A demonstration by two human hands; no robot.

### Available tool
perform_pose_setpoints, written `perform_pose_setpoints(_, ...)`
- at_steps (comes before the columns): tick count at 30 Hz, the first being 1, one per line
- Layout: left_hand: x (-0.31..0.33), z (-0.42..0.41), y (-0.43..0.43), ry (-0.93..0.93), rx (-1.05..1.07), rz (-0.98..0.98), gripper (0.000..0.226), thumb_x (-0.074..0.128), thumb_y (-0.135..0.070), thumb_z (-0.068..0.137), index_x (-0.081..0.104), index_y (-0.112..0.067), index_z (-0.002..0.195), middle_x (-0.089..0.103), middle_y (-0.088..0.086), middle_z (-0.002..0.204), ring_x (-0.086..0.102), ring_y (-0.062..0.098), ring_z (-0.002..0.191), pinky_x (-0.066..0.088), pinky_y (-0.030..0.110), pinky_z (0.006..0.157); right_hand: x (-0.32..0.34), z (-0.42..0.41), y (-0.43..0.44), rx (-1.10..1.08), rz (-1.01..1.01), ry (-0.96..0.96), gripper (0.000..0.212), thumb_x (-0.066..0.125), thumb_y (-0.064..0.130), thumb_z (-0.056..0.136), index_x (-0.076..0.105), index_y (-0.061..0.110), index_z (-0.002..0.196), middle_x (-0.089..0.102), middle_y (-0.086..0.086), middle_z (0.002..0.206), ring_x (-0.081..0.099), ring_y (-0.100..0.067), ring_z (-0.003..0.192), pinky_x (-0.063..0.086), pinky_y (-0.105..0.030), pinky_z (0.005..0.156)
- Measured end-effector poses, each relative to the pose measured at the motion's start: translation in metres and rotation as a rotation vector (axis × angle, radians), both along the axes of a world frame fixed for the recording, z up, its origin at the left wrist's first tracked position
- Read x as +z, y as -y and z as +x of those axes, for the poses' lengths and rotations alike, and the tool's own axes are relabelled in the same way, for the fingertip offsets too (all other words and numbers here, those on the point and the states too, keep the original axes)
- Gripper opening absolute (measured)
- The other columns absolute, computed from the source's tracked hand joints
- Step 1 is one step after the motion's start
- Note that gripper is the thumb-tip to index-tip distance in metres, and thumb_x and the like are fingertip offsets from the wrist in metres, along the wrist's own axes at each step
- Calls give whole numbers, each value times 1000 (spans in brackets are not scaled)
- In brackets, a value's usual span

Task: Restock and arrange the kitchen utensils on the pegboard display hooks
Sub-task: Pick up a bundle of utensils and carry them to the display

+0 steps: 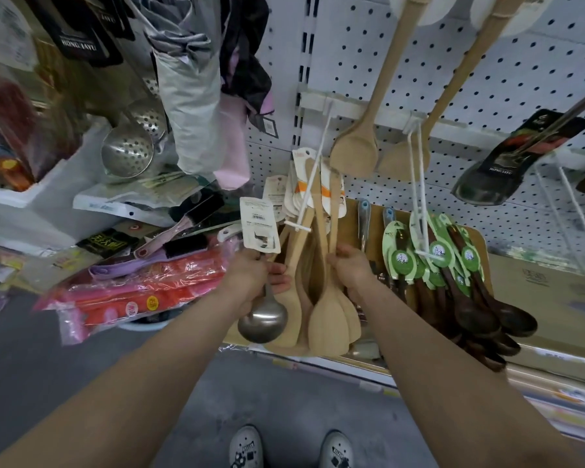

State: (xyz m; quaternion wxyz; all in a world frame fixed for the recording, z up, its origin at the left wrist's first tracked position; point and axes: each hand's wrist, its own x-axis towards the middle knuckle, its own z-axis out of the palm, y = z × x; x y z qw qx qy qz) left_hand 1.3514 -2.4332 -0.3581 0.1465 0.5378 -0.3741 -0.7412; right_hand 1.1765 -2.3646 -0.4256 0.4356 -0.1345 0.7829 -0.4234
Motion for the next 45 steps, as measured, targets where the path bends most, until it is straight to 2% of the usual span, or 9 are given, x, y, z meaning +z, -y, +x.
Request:
perform_pose_setpoints(3, 5, -3, -2, 2, 1, 22, 26, 42, -5, 101, 49, -3, 126, 66, 18, 81, 67, 28, 67, 59, 33, 57, 7, -5, -4, -8, -8, -9, 30, 55, 12, 97, 62, 13, 126, 68, -6, 114, 62, -21, 100, 54, -35, 82)
perform_pose_setpoints(6, 9, -9, -4, -1, 27, 30, 25, 41, -5, 102, 50, -1, 125, 66, 17, 75, 68, 29, 65, 60, 35, 56, 13, -11, -13, 38, 48, -39, 32, 55, 14, 98, 59, 15, 129, 66, -6, 115, 60, -20, 90, 41, -22, 61)
perform_pose_setpoints(10, 20, -15, -12, -14, -24, 7, 20, 39, -6, 102, 53, -6, 117, 65, 16, 80, 68, 28, 70, 60, 38, 70, 10, -12, -20, 121, 85, -27, 22, 63, 7, 90, 70, 17, 108, 68, -8, 97, 60, -18, 72, 45, -28, 60)
perform_pose_setpoints(15, 25, -21, -18, -30, -47, -9, 21, 39, -11, 104, 51, -7, 120, 67, 11, 76, 71, 23, 63, 60, 33, 65, 16, -8, -11, 101, -22, -71, 15, 65, 5, 89, 67, 19, 94, 71, -7, 103, 68, -24, 92, 57, -37, 84)
perform_pose_setpoints(21, 22, -23, -26, -15, -48, -37, 22, 38, -8, 103, 49, -6, 122, 66, 13, 79, 70, 22, 59, 59, 30, 58, 14, -5, -16, 152, -59, -56, 40, 57, 2, 94, 59, 14, 132, 66, -3, 111, 63, -16, 99, 50, -17, 74)
perform_pose_setpoints(32, 21, -43, -46, 11, -150, -32, 26, 42, -3, 100, 48, -9, 125, 67, 19, 105, 69, 26, 80, 60, 33, 66, 12, -13, -37, 210, 47, -166, 41, 58, 14, 92, 58, 15, 133, 66, -8, 121, 62, -24, 111, 49, -43, 101)
perform_pose_setpoints(38, 20, -82, -68, -58, -206, -6, 17, 48, 0, 97, 56, -4, 111, 68, 17, 100, 68, 25, 89, 59, 35, 77, 42, -34, -71, 107, -51, 49, 11, 59, 16, 97, 65, 9, 102, 68, -15, 89, 59, -19, 72, 46, -24, 55)
perform_pose_setpoints(42, 20, -121, -89, -97, -162, 29, 22, 46, 8, 95, 62, -6, 92, 68, 13, 87, 66, 22, 74, 58, 25, 56, 55, -58, -100, 169, -38, 59, 27, 69, 18, 91, 61, 7, 115, 69, -8, 90, 61, -14, 70, 46, -20, 53)
perform_pose_setpoints(45, 7, -149, -101, -58, -152, 13, 22, 41, 9, 97, 52, -5, 111, 66, 11, 93, 65, 19, 77, 56, 23, 52, 53, -79, -120, 185, -12, 60, 38, 76, 20, 84, 58, 12, 117, 68, -6, 98, 64, -14, 80, 50, -22, 65)
